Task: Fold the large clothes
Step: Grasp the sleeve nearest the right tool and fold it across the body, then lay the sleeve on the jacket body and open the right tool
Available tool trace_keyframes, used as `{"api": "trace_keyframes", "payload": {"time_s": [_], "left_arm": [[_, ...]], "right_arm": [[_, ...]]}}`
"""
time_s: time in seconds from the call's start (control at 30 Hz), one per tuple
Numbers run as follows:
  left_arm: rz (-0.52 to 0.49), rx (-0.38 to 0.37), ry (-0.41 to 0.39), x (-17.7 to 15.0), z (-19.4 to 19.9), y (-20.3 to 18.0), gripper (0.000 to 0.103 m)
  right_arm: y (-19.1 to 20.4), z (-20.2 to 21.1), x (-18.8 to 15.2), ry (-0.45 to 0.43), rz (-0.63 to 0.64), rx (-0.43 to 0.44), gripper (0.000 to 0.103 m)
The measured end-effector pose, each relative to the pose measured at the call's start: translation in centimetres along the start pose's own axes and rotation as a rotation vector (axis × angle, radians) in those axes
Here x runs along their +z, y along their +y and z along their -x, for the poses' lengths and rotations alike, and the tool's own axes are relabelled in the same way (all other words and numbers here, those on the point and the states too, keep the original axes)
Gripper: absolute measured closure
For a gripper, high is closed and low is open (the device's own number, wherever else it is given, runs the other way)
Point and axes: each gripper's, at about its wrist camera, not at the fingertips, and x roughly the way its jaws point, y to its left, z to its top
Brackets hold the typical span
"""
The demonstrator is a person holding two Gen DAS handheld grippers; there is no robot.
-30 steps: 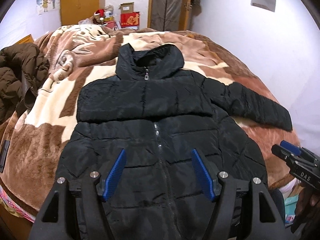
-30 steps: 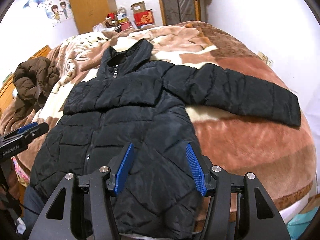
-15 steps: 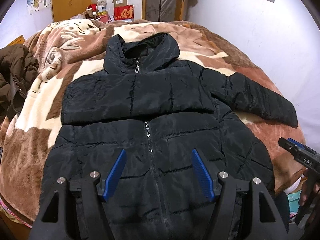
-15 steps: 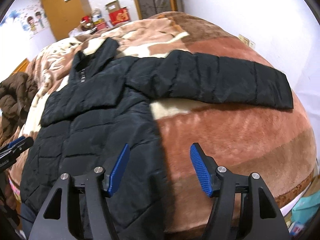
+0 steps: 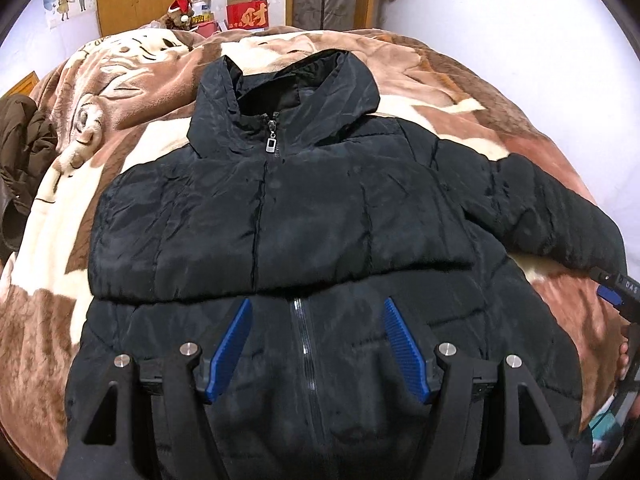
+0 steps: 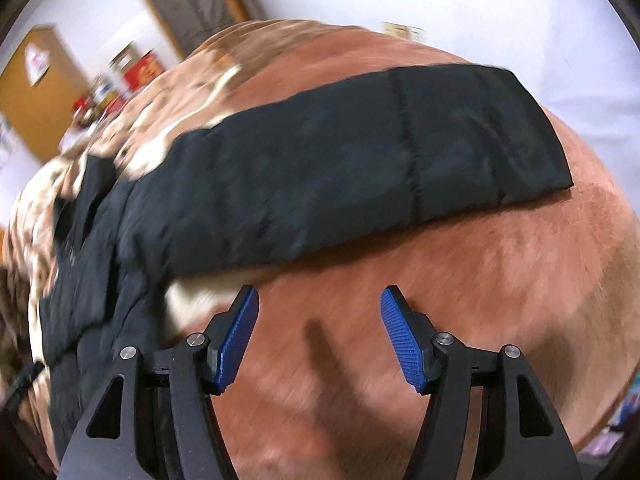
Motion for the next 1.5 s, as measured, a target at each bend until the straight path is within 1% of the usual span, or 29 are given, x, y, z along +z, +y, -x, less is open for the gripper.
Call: {"api": "trace_keyframes", "payload": {"time_s": [0.07, 0.17, 0.33, 0.4, 0.43, 0.47, 0.5, 0.53, 0.57, 0.63, 0.77, 0.87, 1.0, 1.13, 1.2, 1.23, 1.3, 1.4, 1.43, 1.5], "left_arm": [[0.004, 0.001, 0.006, 0.3, -0.6, 0.1, 0.033], [0.007, 0.005, 0.023, 0.3, -1.7, 0.2, 0.033], [0.022, 0.007, 0.058, 0.0, -3.0, 0.5, 0.033], [0.029, 0.008, 0.063, -0.1, -3.1, 0.6, 0.033], [0.031, 0.007, 0.062, -0.1, -3.1, 0.7, 0.033], [0.032, 0.009, 0.059, -0.1, -2.9, 0.8, 0.033], [0.034, 0.01, 0.055, -0.1, -2.7, 0.9, 0.033], [0.037, 0.011, 0.052, -0.1, -2.6, 1.1, 0.033], [0.041, 0.012, 0.049, -0.1, -2.3, 1.3, 0.033], [0.052, 0.015, 0.041, -0.2, -1.8, 1.8, 0.033], [0.086, 0.016, 0.025, -0.4, -0.5, 3.0, 0.033], [0.105, 0.018, 0.01, -0.7, 0.7, 4.0, 0.033], [0.139, 0.021, -0.019, -1.1, 2.4, 5.6, 0.033], [0.184, 0.025, -0.043, -1.7, 3.7, 7.6, 0.033], [0.207, 0.03, -0.053, -2.1, 4.3, 8.8, 0.033], [0.217, 0.033, -0.057, -2.4, 4.6, 9.3, 0.033], [0.242, 0.042, -0.063, -3.0, 4.9, 10.7, 0.033], [0.282, 0.049, -0.059, -3.8, 5.0, 12.5, 0.033], [0.293, 0.052, -0.056, -4.1, 5.0, 13.0, 0.033], [0.315, 0.056, -0.05, -4.7, 4.8, 14.1, 0.033]], "right_arm": [[-1.5, -0.8, 1.1, -0.009, -0.059, 0.004, 0.039], [-3.2, -1.3, 2.3, -0.037, -0.134, 0.041, 0.039], [-4.7, -1.4, 3.6, -0.1, -0.207, 0.063, 0.039], [-4.9, -1.6, 4.1, -0.105, -0.224, 0.06, 0.039], [-5.0, -1.6, 4.4, -0.105, -0.237, 0.064, 0.042], [-5.1, -1.4, 4.6, -0.106, -0.239, 0.061, 0.052], [-5.0, -1.2, 4.8, -0.109, -0.232, 0.05, 0.06], [-4.9, -1.0, 5.1, -0.111, -0.224, 0.037, 0.075], [-4.8, -0.6, 5.4, -0.113, -0.22, 0.04, 0.08], [-3.7, 0.9, 5.8, -0.132, -0.184, 0.047, 0.084], [0.0, 4.7, 6.4, -0.187, -0.092, 0.095, 0.087], [3.8, 7.8, 6.7, -0.229, -0.016, 0.157, 0.089], [10.3, 11.6, 6.5, -0.27, 0.122, 0.26, 0.089], [17.2, 12.9, 5.5, -0.256, 0.243, 0.367, 0.09], [20.3, 12.6, 4.7, -0.234, 0.299, 0.401, 0.09], [22.4, 12.1, 3.9, -0.217, 0.341, 0.416, 0.09], [25.4, 10.9, 2.6, -0.18, 0.396, 0.441, 0.09], [29.6, 7.7, 0.1, -0.093, 0.463, 0.47, 0.09], [31.2, 6.3, -1.1, -0.052, 0.492, 0.476, 0.09], [33.2, 4.2, -3.2, 0.005, 0.534, 0.471, 0.09]]}}
